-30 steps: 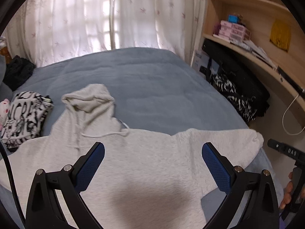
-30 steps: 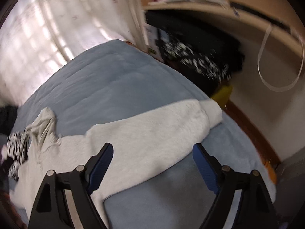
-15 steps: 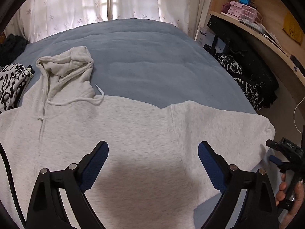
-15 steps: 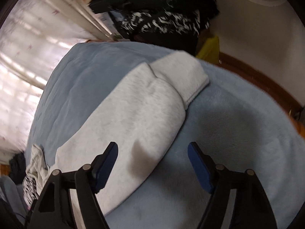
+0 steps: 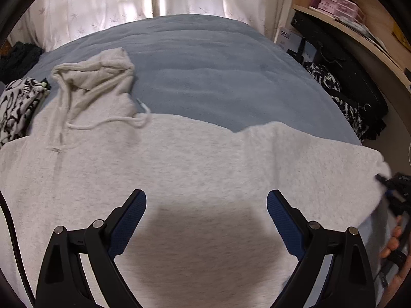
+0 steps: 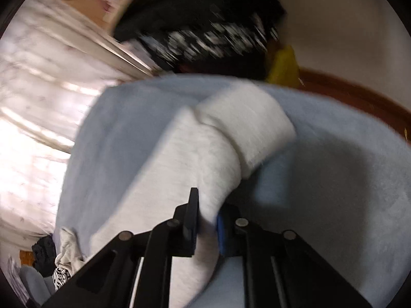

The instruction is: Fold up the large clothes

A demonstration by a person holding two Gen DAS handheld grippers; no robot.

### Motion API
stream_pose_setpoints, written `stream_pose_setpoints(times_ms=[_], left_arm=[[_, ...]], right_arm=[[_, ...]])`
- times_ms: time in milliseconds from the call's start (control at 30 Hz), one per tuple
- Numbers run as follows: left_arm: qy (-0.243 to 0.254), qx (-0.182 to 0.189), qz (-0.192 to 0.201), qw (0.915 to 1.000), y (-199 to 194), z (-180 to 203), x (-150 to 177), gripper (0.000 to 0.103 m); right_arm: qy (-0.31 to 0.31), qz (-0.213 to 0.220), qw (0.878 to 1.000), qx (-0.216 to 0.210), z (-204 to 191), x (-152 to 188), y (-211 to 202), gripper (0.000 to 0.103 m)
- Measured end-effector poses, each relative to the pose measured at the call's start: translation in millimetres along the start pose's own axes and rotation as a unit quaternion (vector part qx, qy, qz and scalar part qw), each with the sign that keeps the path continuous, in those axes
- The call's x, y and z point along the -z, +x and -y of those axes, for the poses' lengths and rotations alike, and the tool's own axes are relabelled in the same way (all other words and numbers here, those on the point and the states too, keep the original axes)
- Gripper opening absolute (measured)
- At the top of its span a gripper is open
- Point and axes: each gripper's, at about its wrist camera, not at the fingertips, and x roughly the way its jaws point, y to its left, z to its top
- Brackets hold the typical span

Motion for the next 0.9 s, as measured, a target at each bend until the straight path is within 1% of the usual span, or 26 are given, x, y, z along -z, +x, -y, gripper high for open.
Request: stream_pose_setpoints(times_ms=[100, 167, 200, 267, 300, 333, 367, 400, 467, 500, 533, 567, 633, 667, 700, 767, 800, 833, 867, 900], left_arm=[[-0.002, -0.019, 0.013, 0.9997, -12, -21, -6, 0.094], [-0.007, -0.029, 0.021, 0.9993, -23, -40, -9, 0.094], [-0.012, -0.037, 0.026, 0.9989, -29, -51, -11, 0.094], [-0.027, -0.051, 0.035, 0.9977, -42, -75, -14, 0.094], [-0.034, -0.054, 0.038, 0.9972, -47, -86, -14, 0.094], [-0.044, -0.056, 0.042, 0.9966, -53, -99, -13, 0.094], [-0.055, -0.057, 0.044, 0.9958, -58, -113, -12, 0.094], [-0.068, -0.058, 0.045, 0.9950, -62, -126, -10, 0.094], [-0.091, -0.058, 0.041, 0.9933, -67, -153, -2, 0.094], [-0.099, -0.058, 0.037, 0.9927, -66, -162, 4, 0.094], [-0.106, -0.058, 0.030, 0.9923, -64, -173, 10, 0.094], [-0.111, -0.058, 0.021, 0.9920, -61, -181, 15, 0.094], [-0.121, -0.057, 0.000, 0.9910, -52, -193, 29, 0.094], [-0.128, -0.051, -0.013, 0.9904, -47, -199, 35, 0.094], [-0.134, -0.044, -0.020, 0.9898, -43, -203, 41, 0.094], [-0.146, -0.023, -0.034, 0.9884, -36, -207, 49, 0.094], [-0.153, -0.006, -0.042, 0.9874, -32, -209, 52, 0.094], [-0.161, 0.014, -0.049, 0.9857, -28, -209, 54, 0.094], [-0.166, 0.029, -0.052, 0.9843, -26, -208, 56, 0.094], [-0.173, 0.052, -0.057, 0.9819, -24, -207, 57, 0.094]], right_arm=[[-0.080, 0.043, 0.995, -0.026, -50, 8, -35, 0.010], [-0.155, 0.066, 0.983, -0.066, -99, 23, -66, 0.010], [-0.181, 0.071, 0.978, -0.077, -116, 30, -74, 0.010], [-0.268, 0.077, 0.955, -0.104, -169, 61, -97, 0.010], [-0.304, 0.073, 0.943, -0.115, -190, 78, -103, 0.010], [-0.342, 0.066, 0.930, -0.120, -211, 99, -107, 0.010], [-0.367, 0.061, 0.920, -0.121, -224, 115, -107, 0.010], [-0.402, 0.053, 0.906, -0.119, -240, 140, -104, 0.012], [-0.455, 0.042, 0.883, -0.103, -256, 184, -92, 0.013], [-0.484, 0.026, 0.870, -0.091, -262, 210, -79, 0.015], [-0.504, -0.001, 0.860, -0.084, -263, 231, -63, 0.019], [-0.513, -0.030, 0.854, -0.082, -262, 249, -49, 0.021], [-0.515, -0.098, 0.848, -0.075, -256, 276, -18, 0.023], [-0.509, -0.137, 0.847, -0.061, -249, 291, -1, 0.023], [-0.506, -0.154, 0.847, -0.053, -243, 306, 4, 0.025], [-0.494, -0.167, 0.852, -0.048, -233, 316, 10, 0.030], [-0.485, -0.171, 0.856, -0.053, -228, 315, 8, 0.034], [-0.469, -0.176, 0.863, -0.066, -223, 310, 4, 0.040], [-0.458, -0.178, 0.867, -0.077, -219, 307, 1, 0.043], [-0.449, -0.180, 0.871, -0.085, -216, 304, -3, 0.049]])
